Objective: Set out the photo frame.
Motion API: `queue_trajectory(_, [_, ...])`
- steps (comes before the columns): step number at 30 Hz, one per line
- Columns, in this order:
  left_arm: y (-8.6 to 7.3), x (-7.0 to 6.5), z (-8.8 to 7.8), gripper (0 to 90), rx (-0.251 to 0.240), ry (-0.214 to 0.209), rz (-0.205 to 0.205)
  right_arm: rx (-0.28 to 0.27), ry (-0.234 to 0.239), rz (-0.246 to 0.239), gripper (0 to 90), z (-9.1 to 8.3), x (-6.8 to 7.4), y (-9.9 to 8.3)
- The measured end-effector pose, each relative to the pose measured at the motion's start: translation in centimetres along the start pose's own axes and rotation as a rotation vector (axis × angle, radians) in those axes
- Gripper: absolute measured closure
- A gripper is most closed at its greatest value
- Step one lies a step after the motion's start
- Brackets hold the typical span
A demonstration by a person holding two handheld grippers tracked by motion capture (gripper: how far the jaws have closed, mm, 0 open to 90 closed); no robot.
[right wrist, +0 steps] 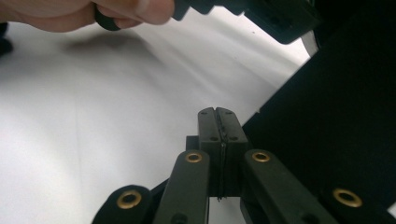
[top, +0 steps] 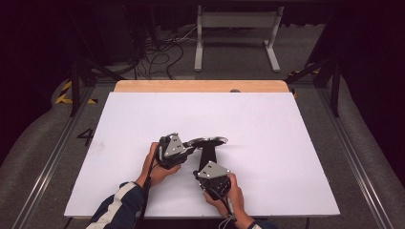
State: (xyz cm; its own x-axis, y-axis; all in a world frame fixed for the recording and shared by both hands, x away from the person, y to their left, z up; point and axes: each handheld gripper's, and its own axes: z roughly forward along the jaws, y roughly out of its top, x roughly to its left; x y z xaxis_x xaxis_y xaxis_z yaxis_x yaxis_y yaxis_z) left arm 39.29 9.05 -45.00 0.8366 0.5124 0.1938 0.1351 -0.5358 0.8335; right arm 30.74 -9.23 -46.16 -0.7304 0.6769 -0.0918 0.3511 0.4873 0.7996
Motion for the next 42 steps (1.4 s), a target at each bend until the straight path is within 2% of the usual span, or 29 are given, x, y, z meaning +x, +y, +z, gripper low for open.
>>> queue_trajectory(3, [0.0,0.0,0.0,75.2,-0.004,-0.004,0.001,-0.016,0.004,-0.035,90.0,0.2,0.3,0.3])
queue_trajectory(5, [0.0,0.0,0.0,75.3,-0.008,-0.005,-0.005,-0.019,0.004,-0.029,90.0,0.3,0.3,0.4])
queue_trajectory(10, [0.0,0.0,0.0,75.6,-0.004,-0.005,-0.001,-0.027,-0.031,-0.009,90.0,0.7,0.7,1.0])
queue_trajectory(13, [0.0,-0.1,-0.1,75.9,0.001,-0.003,0.005,-0.008,-0.059,-0.016,90.0,1.1,0.9,1.0])
queue_trajectory(14, [0.0,-0.1,-0.1,76.0,0.001,-0.003,0.005,-0.008,-0.059,-0.016,90.0,1.1,0.9,1.0])
queue_trajectory(15, [0.0,-0.1,-0.1,76.3,0.0,-0.004,0.009,-0.003,-0.057,0.009,90.0,1.1,0.6,0.8])
queue_trajectory(18, [0.1,-0.3,-0.1,76.6,-0.001,-0.008,-0.009,0.011,-0.058,-0.002,90.0,1.0,0.5,0.8])
queue_trajectory(19, [0.1,-0.4,-0.2,76.9,0.0,-0.012,-0.007,0.017,-0.057,-0.003,90.0,0.9,0.5,0.8])
queue_trajectory(21, [0.3,-0.7,-0.4,78.5,0.014,-0.013,0.029,0.034,-0.058,0.012,90.0,0.9,0.2,0.6])
queue_trajectory(22, [0.4,-0.9,-0.4,79.0,0.021,-0.01,0.033,0.036,-0.054,0.02,90.0,0.9,0.1,0.4])
queue_trajectory(31, [0.3,-1.1,-0.5,79.5,0.016,-0.018,0.028,0.042,-0.032,0.024,90.0,0.5,-0.5,0.0])
queue_trajectory(38, [0.3,-1.3,0.0,66.6,0.016,-0.016,0.022,0.052,-0.021,0.026,90.0,0.2,-0.7,-0.2])
queue_trajectory(39, [0.3,-1.3,0.3,66.6,0.017,-0.021,0.028,0.052,-0.022,0.024,90.0,0.2,-0.7,-0.2])
queue_trajectory(42, [0.3,-1.2,0.7,64.2,0.002,-0.035,0.012,0.053,-0.025,0.032,90.0,-0.1,-0.9,-0.4])
